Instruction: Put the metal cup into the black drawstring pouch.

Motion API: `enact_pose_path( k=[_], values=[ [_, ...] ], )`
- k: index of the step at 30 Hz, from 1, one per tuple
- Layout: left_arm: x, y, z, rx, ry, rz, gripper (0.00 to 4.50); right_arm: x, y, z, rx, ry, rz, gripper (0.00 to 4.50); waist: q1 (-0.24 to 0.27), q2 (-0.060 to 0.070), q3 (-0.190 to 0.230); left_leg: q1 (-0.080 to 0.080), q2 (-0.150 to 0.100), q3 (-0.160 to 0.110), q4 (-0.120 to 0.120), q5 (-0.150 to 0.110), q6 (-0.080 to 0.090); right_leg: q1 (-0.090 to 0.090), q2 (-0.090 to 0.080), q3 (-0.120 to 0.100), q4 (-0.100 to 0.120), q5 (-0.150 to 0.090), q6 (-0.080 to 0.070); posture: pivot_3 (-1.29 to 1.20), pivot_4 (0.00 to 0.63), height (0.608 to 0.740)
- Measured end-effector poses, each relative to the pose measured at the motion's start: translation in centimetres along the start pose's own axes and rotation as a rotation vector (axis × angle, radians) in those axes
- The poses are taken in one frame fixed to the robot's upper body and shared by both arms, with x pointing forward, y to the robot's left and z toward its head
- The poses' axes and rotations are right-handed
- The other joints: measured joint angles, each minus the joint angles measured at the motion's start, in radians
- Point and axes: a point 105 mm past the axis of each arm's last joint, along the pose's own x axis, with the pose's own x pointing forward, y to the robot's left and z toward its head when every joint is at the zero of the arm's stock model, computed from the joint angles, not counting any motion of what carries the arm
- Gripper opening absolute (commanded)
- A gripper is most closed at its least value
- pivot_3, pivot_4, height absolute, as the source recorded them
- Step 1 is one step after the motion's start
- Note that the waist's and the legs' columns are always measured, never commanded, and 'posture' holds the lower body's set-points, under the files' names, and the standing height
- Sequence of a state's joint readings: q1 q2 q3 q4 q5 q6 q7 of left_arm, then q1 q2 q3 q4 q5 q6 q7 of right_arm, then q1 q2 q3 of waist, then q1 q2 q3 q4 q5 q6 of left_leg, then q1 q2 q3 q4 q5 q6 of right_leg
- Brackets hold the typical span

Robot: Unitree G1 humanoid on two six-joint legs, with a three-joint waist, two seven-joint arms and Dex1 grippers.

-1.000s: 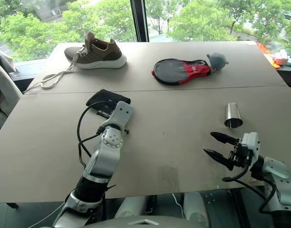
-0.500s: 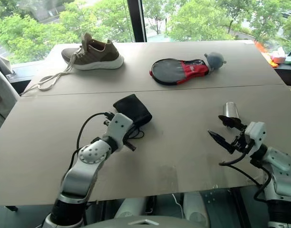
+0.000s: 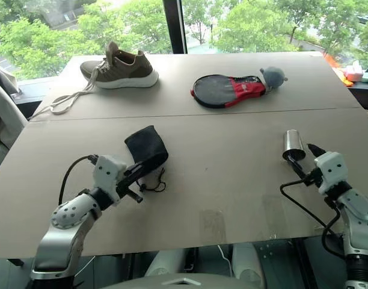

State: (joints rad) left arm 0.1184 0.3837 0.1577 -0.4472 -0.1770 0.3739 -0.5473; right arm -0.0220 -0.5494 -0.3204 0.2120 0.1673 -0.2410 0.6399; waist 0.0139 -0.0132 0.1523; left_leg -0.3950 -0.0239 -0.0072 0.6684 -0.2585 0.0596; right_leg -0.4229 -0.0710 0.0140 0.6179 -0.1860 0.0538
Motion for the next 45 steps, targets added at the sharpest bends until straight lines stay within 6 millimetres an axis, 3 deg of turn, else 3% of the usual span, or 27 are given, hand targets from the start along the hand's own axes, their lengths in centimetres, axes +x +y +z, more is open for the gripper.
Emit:
enact_pose_path(
  k=[3,4,6,9,11,16,19,22,25,29,33,38,45],
  values=[
    [0.6,-0.1,1.1,-0.026,-0.044,-0.004,0.1,0.8,-1.2,0.0,-0.002,0.015,-0.046,3.38,-0.001,0.0,0.0,0.001,0.0,0.0,0.0,0.0,0.0,0.0,0.001,0.0,0.0,0.0,0.0,0.0,0.15,0.74],
    [0.8,-0.1,1.4,-0.042,-0.051,-0.002,0.0,1.1,-1.6,-0.2,0.005,0.025,-0.064,2.87,-0.001,0.0,0.0,0.001,0.0,0.0,0.0,0.0,0.0,0.0,0.002,0.0,0.0,0.0,0.0,0.0,0.15,0.74],
    [1.1,0.0,1.8,-0.07,-0.059,0.0,0.0,1.4,-1.9,-0.5,0.017,0.042,-0.075,2.29,-0.001,0.0,0.0,0.001,0.0,0.0,0.0,0.0,0.0,0.0,0.005,0.0,0.0,0.0,0.0,0.0,0.15,0.74],
    [1.5,0.6,2.9,-0.123,-0.081,0.015,0.0,1.7,-1.5,-0.9,0.022,0.059,-0.057,0.75,0.0,0.0,0.0,0.0,0.0,0.0,0.0,0.0,0.0,0.0,0.005,0.0,0.0,0.0,0.0,0.0,0.15,0.74],
    [1.8,0.8,3.8,-0.131,-0.102,0.018,0.0,1.7,-1.5,-1.0,0.024,0.061,-0.055,0.06,0.0,0.0,0.0,0.0,0.0,0.001,0.0,0.0,0.0,0.0,0.005,0.0,0.0,0.0,0.0,0.0,0.15,0.74],
    [3.0,1.0,5.8,-0.181,-0.135,0.005,0.0,1.8,-1.1,-0.6,0.029,0.042,-0.056,0.06,-0.001,0.0,0.0,0.001,0.0,0.0,0.0,0.0,0.0,0.001,0.007,0.0,0.0,0.0,0.001,0.0,0.15,0.74],
    [3.7,1.1,7.2,-0.249,-0.167,0.001,0.0,2.7,-0.1,1.6,0.069,-0.025,-0.023,0.06,-0.007,0.0,0.0,0.001,0.0,0.0,0.0,0.0,0.0,0.001,0.007,0.001,0.001,0.002,0.003,0.0,0.15,0.74],
    [4.6,0.2,8.6,-0.27,-0.192,-0.051,0.0,5.1,3.6,8.6,0.208,-0.255,0.133,0.06,-0.023,0.0,0.001,0.002,0.001,0.0,0.0,0.0,0.0,0.0,0.008,0.001,0.003,0.002,0.004,0.0,0.15,0.74],
    [5.3,-0.5,8.4,-0.294,-0.172,-0.09,0.0,5.3,6.9,15.5,0.291,-0.446,0.319,0.06,-0.023,-0.001,0.001,0.002,0.0,-0.002,0.0,0.0,0.0,0.0,0.008,0.0,0.004,0.002,0.004,0.0,0.15,0.74],
    [6.4,-1.1,8.2,-0.308,-0.153,-0.135,0.0,5.2,10.9,19.5,0.374,-0.516,0.505,0.06,-0.01,-0.001,0.001,0.001,-0.001,-0.003,0.0,0.0,0.0,0.0,0.008,-0.001,0.003,0.002,0.004,0.0,0.15,0.74],
    [7.1,-2.1,8.9,-0.299,-0.171,-0.189,0.0,5.6,13.2,19.5,0.375,-0.484,0.579,0.06,-0.001,-0.001,0.001,0.0,-0.002,-0.003,0.0,0.0,0.0,0.0,0.007,-0.001,0.002,0.002,0.003,0.0,0.15,0.74],
    [7.4,-3.9,8.9,-0.32,-0.173,-0.267,0.0,7.6,15.0,18.3,0.343,-0.42,0.59,0.06,-0.003,-0.001,0.001,0.0,-0.001,-0.002,0.0,0.0,-0.001,0.0,0.008,-0.001,0.002,0.002,0.003,0.0,0.15,0.74],
    [7.2,-3.9,7.9,-0.341,-0.147,-0.256,0.0,8.2,15.1,15.4,0.217,-0.317,0.572,0.06,-0.001,-0.001,0.001,0.0,-0.001,-0.002,0.0,0.0,-0.001,0.0,0.007,-0.001,0.002,0.002,0.003,0.0,0.15,0.74]
  ],
)
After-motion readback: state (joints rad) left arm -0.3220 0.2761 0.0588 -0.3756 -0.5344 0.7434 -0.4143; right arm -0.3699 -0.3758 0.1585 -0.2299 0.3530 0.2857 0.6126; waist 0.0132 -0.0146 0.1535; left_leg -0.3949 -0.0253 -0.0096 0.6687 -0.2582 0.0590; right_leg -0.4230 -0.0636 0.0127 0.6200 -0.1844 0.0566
